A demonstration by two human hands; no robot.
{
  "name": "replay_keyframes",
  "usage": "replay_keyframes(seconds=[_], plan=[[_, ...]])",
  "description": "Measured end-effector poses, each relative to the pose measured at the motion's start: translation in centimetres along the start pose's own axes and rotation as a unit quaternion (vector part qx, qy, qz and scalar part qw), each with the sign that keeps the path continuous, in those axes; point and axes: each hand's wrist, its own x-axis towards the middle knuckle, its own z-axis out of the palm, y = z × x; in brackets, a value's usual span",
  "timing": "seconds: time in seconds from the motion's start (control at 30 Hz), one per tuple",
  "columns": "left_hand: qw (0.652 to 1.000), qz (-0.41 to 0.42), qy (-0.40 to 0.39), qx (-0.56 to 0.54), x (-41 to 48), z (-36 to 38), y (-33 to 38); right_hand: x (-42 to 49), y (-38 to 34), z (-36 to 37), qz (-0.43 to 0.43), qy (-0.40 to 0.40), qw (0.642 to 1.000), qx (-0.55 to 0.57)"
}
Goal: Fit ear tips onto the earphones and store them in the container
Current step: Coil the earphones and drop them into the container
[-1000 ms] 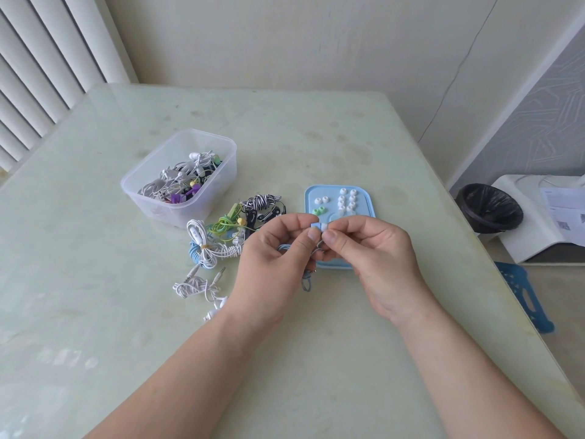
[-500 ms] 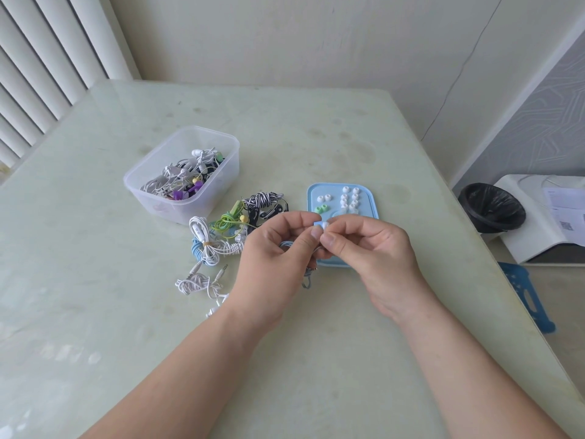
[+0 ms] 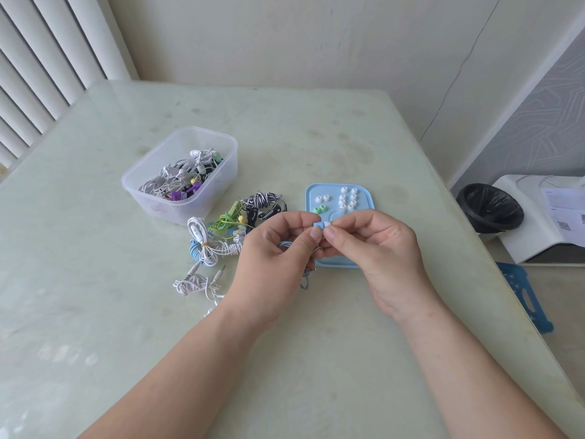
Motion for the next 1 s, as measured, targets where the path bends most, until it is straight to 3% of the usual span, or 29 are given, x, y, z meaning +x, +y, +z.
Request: replay_keyframes(seconds=[0.53,0.8,1.0], plan=[[0.998,-0.012,0.030,-0.048,0.1,-0.1,-0.1,-0.7,1.1,0.7,-0.040,-0.024,0.999,-0.008],[0.999,-0.016,0.020,-0.044,0.0,0.2,0.0,-0.3,1.1,0.2,-0.040,0.001,0.999,-0.024],[0.997,-0.022,0.035,-0.061,0.0,0.1,0.3,-0.6,1.4,0.3,-0.128,-0.040,0.985,-0.108]])
